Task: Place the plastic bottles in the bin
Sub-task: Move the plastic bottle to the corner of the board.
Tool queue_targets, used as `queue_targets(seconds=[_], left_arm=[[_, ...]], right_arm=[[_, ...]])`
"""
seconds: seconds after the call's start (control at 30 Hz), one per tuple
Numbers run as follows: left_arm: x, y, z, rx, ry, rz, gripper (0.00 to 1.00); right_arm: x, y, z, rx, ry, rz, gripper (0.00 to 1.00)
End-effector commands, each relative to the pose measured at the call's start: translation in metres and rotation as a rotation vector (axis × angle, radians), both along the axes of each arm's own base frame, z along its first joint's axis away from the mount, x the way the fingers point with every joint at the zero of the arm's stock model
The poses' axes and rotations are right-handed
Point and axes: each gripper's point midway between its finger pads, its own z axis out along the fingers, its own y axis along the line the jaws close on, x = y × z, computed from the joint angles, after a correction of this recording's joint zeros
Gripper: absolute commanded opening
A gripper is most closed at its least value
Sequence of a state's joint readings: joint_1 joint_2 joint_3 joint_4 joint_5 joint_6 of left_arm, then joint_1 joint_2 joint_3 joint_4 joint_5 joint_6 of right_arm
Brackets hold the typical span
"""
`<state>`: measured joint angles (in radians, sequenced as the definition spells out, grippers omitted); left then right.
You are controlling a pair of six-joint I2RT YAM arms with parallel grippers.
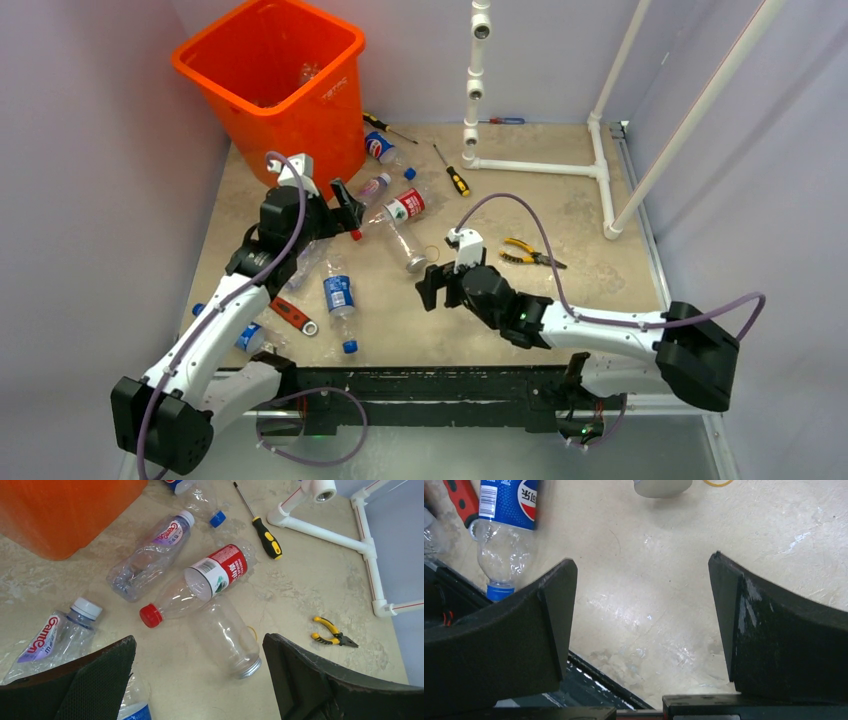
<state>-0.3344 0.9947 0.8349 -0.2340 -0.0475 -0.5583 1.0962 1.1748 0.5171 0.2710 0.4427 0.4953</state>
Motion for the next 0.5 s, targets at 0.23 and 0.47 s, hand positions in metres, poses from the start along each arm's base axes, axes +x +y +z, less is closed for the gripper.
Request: queue_targets(seconds=[0.23,0.47], left_arm=[[-0.004,0.014,-0.045,-0.021,0.119,0.128,0.99],[-0.004,0.005,-0.055,-0.039,0.169,0.093,0.99]], right_arm=[[0.031,0.042,0.011,0.071,0.012,0.054,0.94],[0.078,0.046,0.002,0.046,0.019,0.012,0.96]])
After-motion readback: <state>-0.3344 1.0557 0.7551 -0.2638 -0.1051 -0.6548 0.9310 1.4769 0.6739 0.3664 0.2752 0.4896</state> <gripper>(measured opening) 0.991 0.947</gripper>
